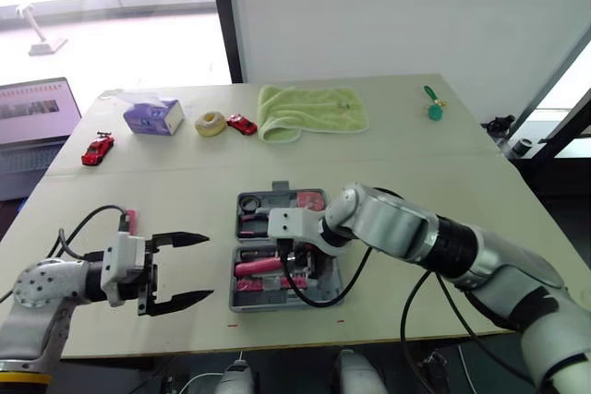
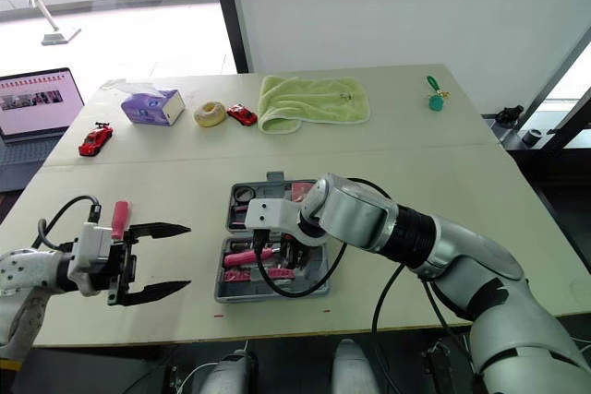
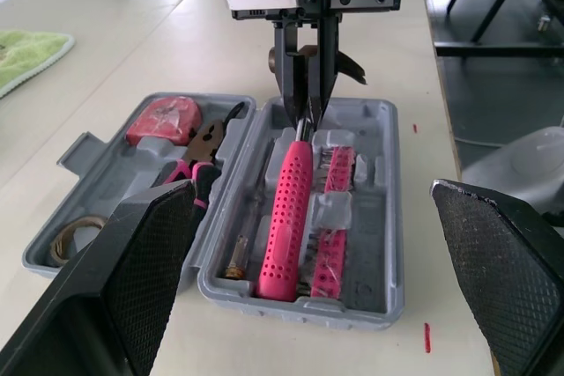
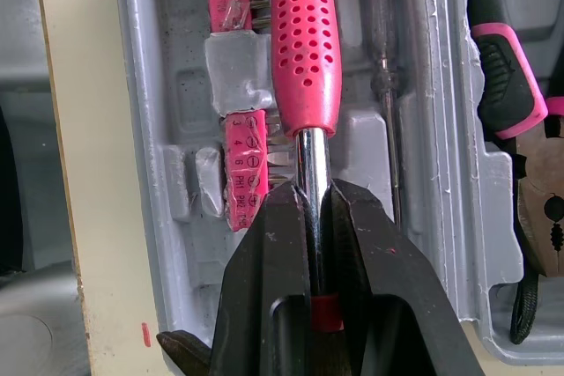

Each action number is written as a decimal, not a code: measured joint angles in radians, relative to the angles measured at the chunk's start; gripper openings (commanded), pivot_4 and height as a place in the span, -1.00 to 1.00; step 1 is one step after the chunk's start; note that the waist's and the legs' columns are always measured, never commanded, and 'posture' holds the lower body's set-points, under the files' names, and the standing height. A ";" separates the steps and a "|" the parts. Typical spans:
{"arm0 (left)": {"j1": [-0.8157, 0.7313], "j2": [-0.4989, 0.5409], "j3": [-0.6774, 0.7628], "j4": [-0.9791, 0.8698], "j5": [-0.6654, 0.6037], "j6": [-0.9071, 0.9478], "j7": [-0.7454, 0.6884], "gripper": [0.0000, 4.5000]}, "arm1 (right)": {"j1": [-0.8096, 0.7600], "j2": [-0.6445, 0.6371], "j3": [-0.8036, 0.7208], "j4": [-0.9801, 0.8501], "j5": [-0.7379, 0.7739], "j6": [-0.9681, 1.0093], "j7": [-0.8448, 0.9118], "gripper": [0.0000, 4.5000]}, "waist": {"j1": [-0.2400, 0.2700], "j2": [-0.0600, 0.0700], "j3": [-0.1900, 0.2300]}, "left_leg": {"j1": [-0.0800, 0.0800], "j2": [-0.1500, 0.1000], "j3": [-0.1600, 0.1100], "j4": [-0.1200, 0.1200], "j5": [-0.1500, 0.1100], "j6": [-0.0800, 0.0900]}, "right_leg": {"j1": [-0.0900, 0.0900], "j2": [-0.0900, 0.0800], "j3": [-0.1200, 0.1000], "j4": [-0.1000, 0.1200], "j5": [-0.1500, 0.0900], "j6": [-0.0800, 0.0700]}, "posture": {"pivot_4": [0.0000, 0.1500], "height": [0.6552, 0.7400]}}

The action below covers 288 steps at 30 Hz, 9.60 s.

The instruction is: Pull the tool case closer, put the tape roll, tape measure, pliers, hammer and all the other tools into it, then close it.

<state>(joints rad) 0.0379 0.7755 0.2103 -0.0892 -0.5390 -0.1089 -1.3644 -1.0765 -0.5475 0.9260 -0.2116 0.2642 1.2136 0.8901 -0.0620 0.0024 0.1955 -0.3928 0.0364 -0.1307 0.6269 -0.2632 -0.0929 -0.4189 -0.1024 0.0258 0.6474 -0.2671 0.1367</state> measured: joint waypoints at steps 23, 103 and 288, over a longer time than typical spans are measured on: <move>0.008 -0.024 -0.001 0.068 0.029 -0.053 -0.023 1.00 | 0.058 0.070 -0.091 0.046 -0.061 -0.023 -0.020 0.71 | -0.007 0.000 0.000 | 0.000 0.000 0.000 0.000 0.000 0.000 | 0.000 0.000 0.000 0.000 0.000 0.000 | 1.00 1.00; -0.054 0.140 0.423 1.089 0.112 -0.241 0.239 1.00 | 1.463 -0.056 -1.571 -0.148 0.125 -0.712 -0.107 0.99 | 0.019 -0.012 -0.023 | 0.019 0.003 0.003 -0.017 0.000 -0.001 | 0.019 0.000 -0.001 -0.013 -0.009 -0.009 | 1.00 1.00; -0.425 -0.333 -0.010 -0.063 0.115 1.499 1.093 0.77 | 0.863 0.027 -0.792 -0.454 0.261 -0.334 -0.432 1.00 | 0.014 -0.012 -0.009 | 0.019 0.007 0.001 -0.013 0.004 -0.008 | 0.014 0.006 0.000 0.000 -0.005 -0.006 | 1.00 1.00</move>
<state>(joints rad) -0.3867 0.4425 0.2007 -0.1524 -0.4241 1.3899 -0.2710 -0.2139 -0.5204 0.1342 -0.6653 0.5254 0.8795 0.4580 -0.0476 -0.0091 0.1869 -0.3738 0.0433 -0.1298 0.6137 -0.2588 -0.1005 -0.4053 -0.0960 0.0260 0.6473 -0.2724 0.1306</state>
